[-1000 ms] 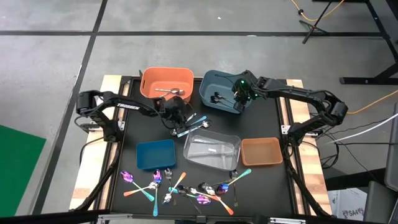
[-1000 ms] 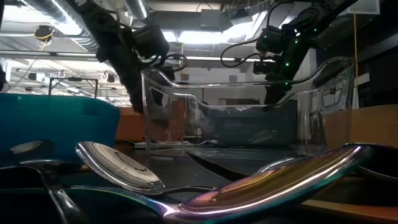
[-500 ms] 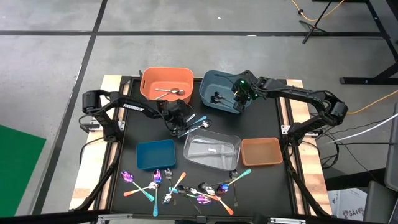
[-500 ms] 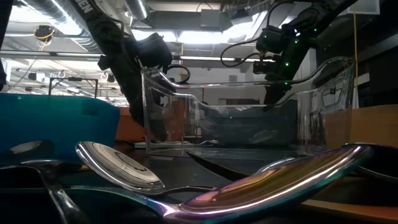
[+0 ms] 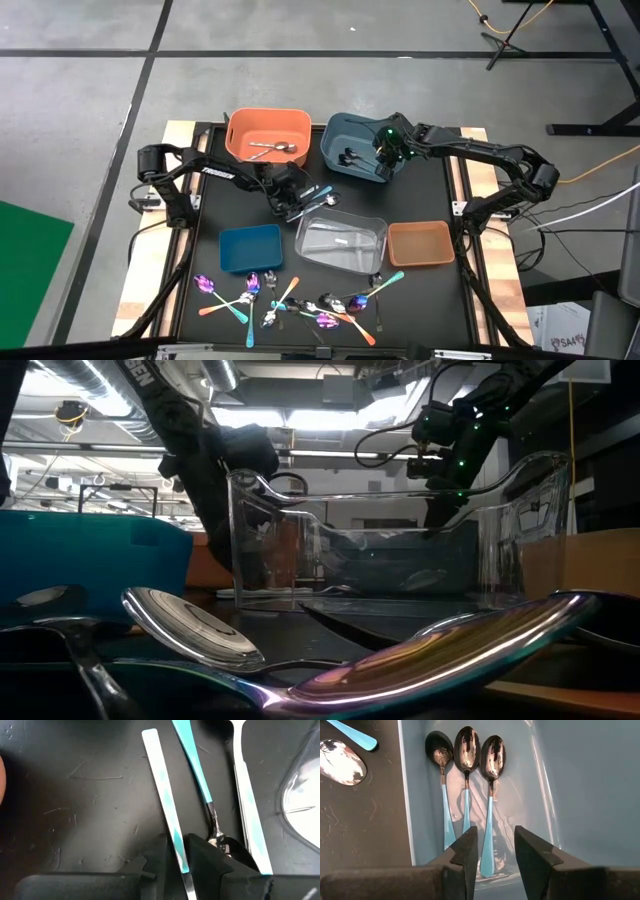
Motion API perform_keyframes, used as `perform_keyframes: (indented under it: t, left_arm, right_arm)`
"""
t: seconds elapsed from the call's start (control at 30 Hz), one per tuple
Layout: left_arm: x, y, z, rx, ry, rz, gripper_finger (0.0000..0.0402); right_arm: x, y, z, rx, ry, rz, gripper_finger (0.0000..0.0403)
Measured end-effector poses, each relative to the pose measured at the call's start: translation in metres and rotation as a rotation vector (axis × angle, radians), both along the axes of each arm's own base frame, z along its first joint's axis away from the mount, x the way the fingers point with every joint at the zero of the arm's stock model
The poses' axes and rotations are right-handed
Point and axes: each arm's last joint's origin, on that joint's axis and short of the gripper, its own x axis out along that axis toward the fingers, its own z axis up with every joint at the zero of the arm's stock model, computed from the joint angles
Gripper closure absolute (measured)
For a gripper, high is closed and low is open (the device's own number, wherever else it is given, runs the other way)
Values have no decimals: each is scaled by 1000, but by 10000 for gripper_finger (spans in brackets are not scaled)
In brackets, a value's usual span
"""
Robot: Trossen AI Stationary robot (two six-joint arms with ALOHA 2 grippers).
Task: Sort silverware by color (type)
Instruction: Put the white patterned spoon into the orange bin
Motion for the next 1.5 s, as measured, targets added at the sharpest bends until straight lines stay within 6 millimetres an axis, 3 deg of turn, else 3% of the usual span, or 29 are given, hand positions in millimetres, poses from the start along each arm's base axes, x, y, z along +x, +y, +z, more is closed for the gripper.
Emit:
perform_keyframes:
  t: [0.27, 0.57, 0.87, 1.2, 1.5]
  left_arm:
    - [0, 0, 0, 18, 9, 10, 332]
    - [-1, 1, 0, 26, 14, 17, 390]
    - [-2, 2, 3, 16, 1, 26, 390]
    - [-7, 1, 31, 18, -96, 63, 390]
    - [-16, 2, 68, 65, -232, 146, 390]
  right_arm:
    - [0, 0, 0, 0, 0, -1, 285]
    - [0, 0, 0, 0, 1, 0, 285]
    - [0, 0, 0, 0, 0, 0, 285]
    - [0, 0, 0, 0, 0, 0, 285]
    - [0, 0, 0, -1, 0, 0, 285]
